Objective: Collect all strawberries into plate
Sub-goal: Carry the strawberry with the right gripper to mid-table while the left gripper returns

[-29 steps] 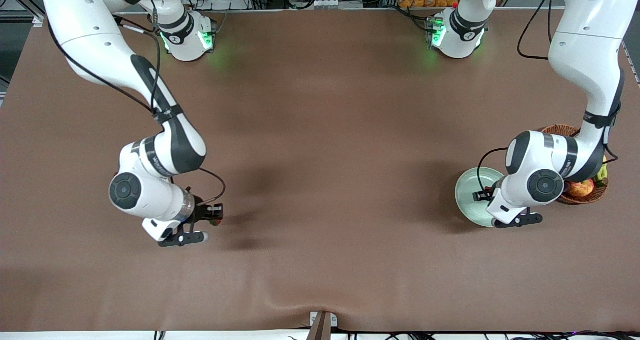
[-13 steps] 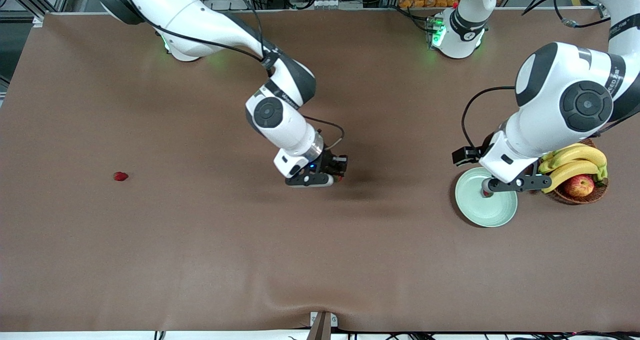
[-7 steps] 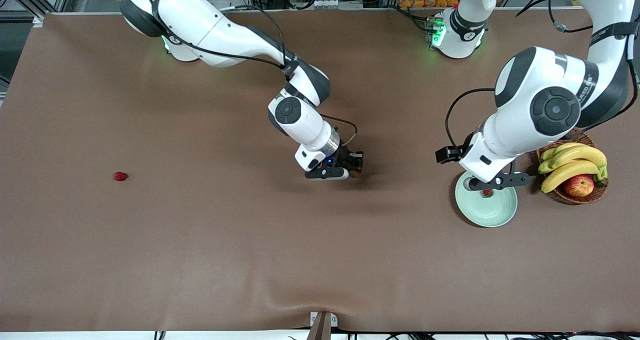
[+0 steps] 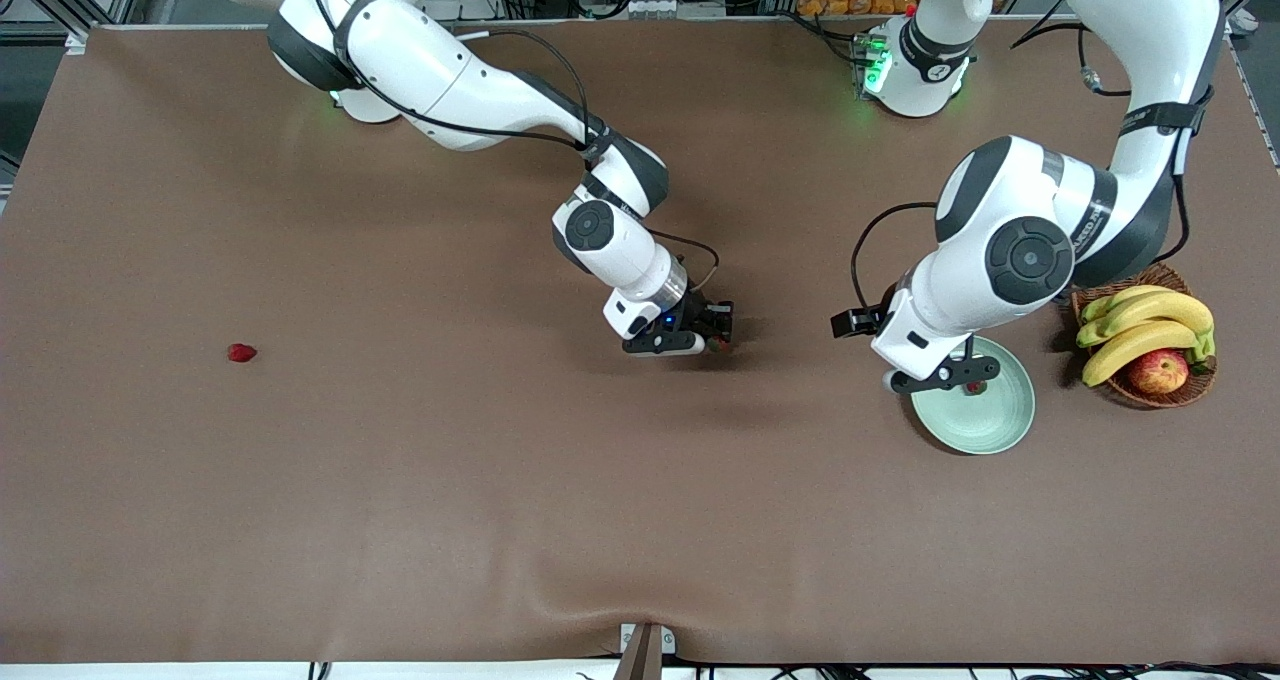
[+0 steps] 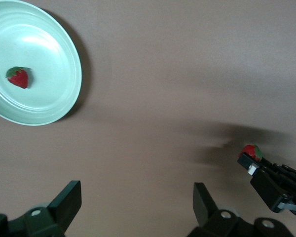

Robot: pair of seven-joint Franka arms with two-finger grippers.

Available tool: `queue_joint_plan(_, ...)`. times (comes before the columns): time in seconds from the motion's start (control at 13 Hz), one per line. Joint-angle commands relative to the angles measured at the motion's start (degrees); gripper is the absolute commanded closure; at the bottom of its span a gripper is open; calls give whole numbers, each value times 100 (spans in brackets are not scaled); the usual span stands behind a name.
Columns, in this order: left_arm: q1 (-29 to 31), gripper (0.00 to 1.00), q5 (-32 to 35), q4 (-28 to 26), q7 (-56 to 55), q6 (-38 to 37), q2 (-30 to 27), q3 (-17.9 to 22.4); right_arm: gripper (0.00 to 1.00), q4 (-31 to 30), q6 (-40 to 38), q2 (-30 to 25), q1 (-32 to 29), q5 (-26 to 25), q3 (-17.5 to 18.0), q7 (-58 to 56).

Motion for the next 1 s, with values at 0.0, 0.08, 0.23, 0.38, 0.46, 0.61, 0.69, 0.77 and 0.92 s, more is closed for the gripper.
queue_joint_plan(0.0, 34, 0, -72, -368, -48, 398, -79, 4, 54, 138, 38, 75, 285, 14, -290, 102)
queue_joint_plan(0.08, 25, 0, -72, -403, -48, 504, -53, -4, 13, 138, 38, 67, 286, 5, -290, 102)
queue_joint_plan(0.23, 7, 0, -72, -395, -56, 618, 35, -5, 0, 121, 39, -12, 268, -21, -368, 93)
queue_joint_plan(0.38, -115, 0, -72, -369, -56, 759, 131, -5, 0, 51, -14, -205, 181, -13, -395, 67)
queue_joint_plan(0.46, -185, 0, -64, -360, -56, 890, 193, -5, 0, -45, -101, -406, 76, -12, -395, 66)
queue_joint_plan(0.61, -509, 0, -11, -342, -65, 1285, 412, 4, 0, -291, -164, -697, -161, -12, -395, 31)
queue_joint_plan(0.69, -676, 0, -11, -333, -152, 1548, 543, 22, 0, -466, -164, -863, -293, -12, -387, 23)
queue_joint_plan(0.77, -756, 0, -2, -298, -388, 1820, 710, 30, 0, -642, -233, -1048, -399, -12, -387, 14)
queue_joint_plan(0.92, -932, 0, 147, -202, -732, 2121, 1036, 31, 0, -837, -557, -1347, -627, -12, -395, -65)
